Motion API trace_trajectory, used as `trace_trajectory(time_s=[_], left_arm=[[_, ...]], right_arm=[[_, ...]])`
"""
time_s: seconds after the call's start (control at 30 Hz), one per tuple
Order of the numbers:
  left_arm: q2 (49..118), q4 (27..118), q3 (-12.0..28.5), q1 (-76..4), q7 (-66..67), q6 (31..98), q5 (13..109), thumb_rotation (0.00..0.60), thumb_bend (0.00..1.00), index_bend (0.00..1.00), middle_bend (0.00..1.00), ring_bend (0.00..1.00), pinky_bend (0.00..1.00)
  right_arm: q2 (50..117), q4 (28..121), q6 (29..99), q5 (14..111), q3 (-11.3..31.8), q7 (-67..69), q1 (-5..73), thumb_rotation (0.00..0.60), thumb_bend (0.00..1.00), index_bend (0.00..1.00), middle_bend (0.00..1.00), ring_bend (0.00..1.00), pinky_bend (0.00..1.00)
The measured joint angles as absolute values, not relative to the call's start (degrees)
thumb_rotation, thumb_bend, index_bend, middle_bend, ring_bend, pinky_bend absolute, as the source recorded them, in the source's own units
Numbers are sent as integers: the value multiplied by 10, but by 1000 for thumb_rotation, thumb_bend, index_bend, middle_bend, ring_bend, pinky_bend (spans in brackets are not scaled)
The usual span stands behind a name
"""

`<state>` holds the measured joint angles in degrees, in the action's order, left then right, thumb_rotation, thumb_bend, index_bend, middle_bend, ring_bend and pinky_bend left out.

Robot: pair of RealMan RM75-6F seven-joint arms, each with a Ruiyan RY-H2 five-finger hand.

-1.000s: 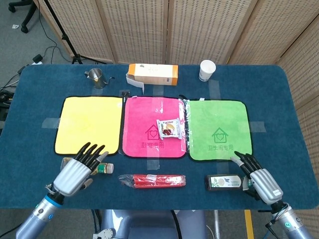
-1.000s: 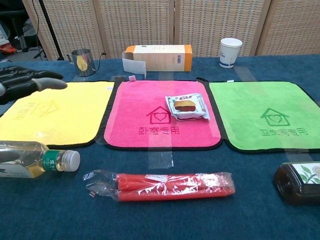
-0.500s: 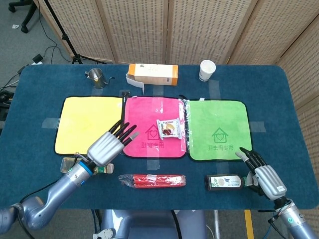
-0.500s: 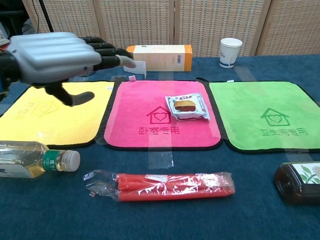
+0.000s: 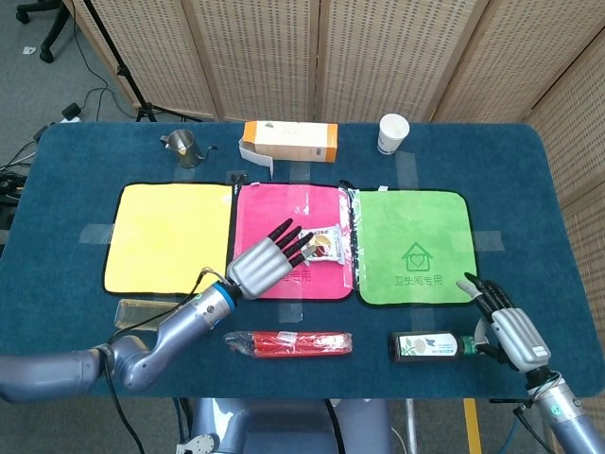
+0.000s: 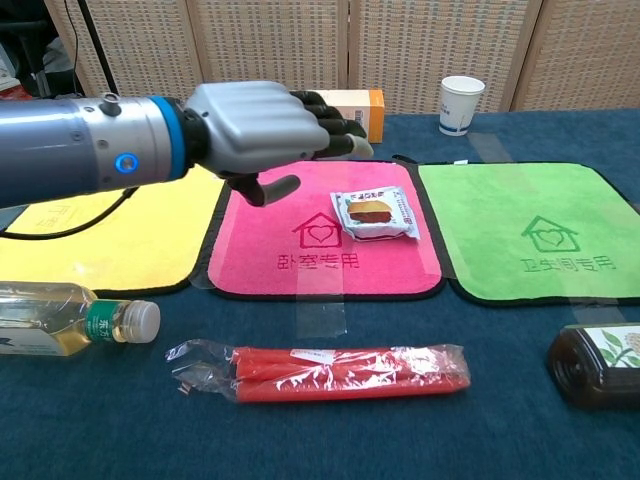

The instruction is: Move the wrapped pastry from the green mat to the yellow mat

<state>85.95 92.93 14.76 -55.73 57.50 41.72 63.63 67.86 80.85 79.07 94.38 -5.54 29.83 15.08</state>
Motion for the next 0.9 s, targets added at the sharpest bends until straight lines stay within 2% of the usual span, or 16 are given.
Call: trace_trajectory(time_s=[0.5, 0.9], left_arm=[[970, 773, 136, -704, 585, 374, 473, 600, 659, 0, 0, 0, 0], [1021, 690, 111, -763, 547, 355, 434, 600, 660, 0, 0, 0, 0]], right_arm=[[674, 784, 792, 931, -38, 343, 144, 600, 930, 81, 0, 0, 0], [674, 778, 784, 925, -32, 350, 143, 600, 930, 81, 0, 0, 0]])
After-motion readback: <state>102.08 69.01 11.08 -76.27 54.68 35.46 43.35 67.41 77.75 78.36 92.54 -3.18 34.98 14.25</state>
